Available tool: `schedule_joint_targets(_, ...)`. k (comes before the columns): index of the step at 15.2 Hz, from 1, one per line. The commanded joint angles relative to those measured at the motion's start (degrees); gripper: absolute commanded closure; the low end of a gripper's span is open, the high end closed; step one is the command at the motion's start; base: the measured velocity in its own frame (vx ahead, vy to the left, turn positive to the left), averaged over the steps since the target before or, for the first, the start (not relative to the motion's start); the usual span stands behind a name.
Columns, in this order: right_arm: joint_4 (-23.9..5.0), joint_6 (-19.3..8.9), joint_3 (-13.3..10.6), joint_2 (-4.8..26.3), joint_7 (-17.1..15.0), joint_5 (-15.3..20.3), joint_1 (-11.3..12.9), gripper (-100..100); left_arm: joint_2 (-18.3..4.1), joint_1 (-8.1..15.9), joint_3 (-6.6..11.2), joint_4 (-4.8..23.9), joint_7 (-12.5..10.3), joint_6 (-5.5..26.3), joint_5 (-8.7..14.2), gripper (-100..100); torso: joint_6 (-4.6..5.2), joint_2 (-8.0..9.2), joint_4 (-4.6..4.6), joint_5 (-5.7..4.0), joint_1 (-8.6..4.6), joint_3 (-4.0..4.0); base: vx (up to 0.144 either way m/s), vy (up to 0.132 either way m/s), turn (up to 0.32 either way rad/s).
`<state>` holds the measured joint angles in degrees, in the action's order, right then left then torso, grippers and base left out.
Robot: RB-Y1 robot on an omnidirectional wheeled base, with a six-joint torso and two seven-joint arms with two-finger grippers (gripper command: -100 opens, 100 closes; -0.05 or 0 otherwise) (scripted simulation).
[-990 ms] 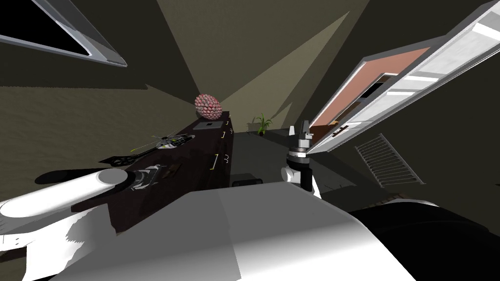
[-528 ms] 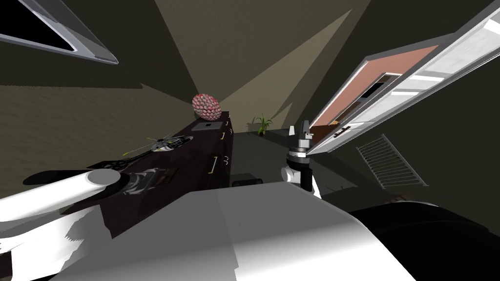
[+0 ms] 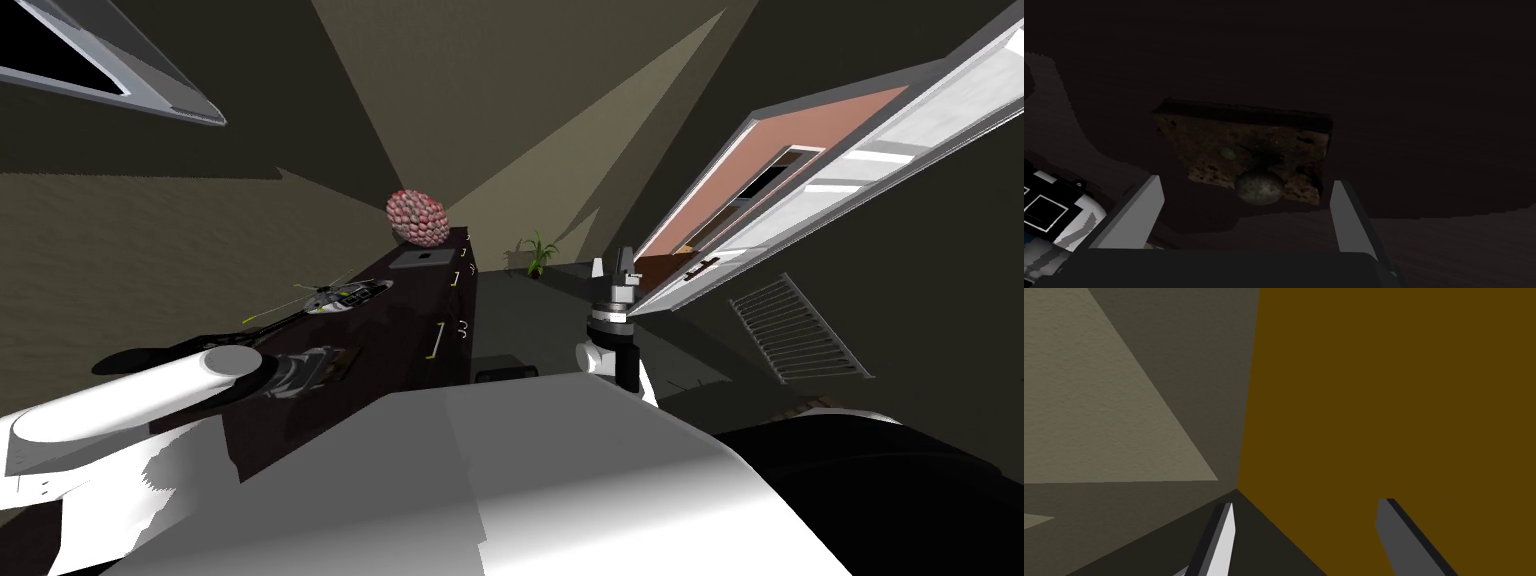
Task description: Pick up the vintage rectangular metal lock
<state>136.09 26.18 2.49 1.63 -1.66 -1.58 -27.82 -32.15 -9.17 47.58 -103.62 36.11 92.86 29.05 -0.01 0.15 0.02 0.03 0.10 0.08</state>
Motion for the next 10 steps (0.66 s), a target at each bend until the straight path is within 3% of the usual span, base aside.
schedule_joint_targets(1, 0.0, 0.0, 0.0, 0.0, 0.0, 0.0, 0.0, 0, 0.0, 0.0, 0.0, 0.0, 0.0, 0.0, 0.0, -100, 0.0, 0.0, 0.0, 0.0, 0.0, 0.0, -0.015, 0.015, -0.011)
schedule_joint_targets(2, 0.0, 0.0, 0.0, 0.0, 0.0, 0.0, 0.0, 0, 0.02, 0.02, -0.1, 0.19, 0.0, -0.34, -0.06, 100, -0.01, 0.0, 0.0, -0.01, -0.02, 0.0, -0.005, 0.006, -0.002)
schedule_joint_targets(6, 0.0, 0.0, 0.0, 0.0, 0.0, 0.0, 0.0, 0, 0.02, -0.02, -0.09, 0.19, 0.0, -0.31, -0.07, 100, 0.02, -0.07, 0.01, -0.01, -0.08, -0.03, 0.0, 0.0, 0.0)
schedule_joint_targets(9, 0.0, 0.0, 0.0, 0.0, 0.0, 0.0, -0.01, 0, -0.54, -0.27, 1.64, -2.38, 0.27, 2.96, 0.98, 100, -0.01, -0.1, 0.01, -0.07, -0.18, -0.04, 0.02, -0.02, 0.029)
schedule_joint_targets(10, 0.0, 0.0, 0.0, 0.0, 0.0, 0.0, -0.01, 0, -0.39, -0.23, 1.17, -1.72, 0.18, 1.85, 0.72, 100, -0.01, -0.12, 0.0, -0.08, -0.24, -0.05, 0.018, -0.017, 0.015)
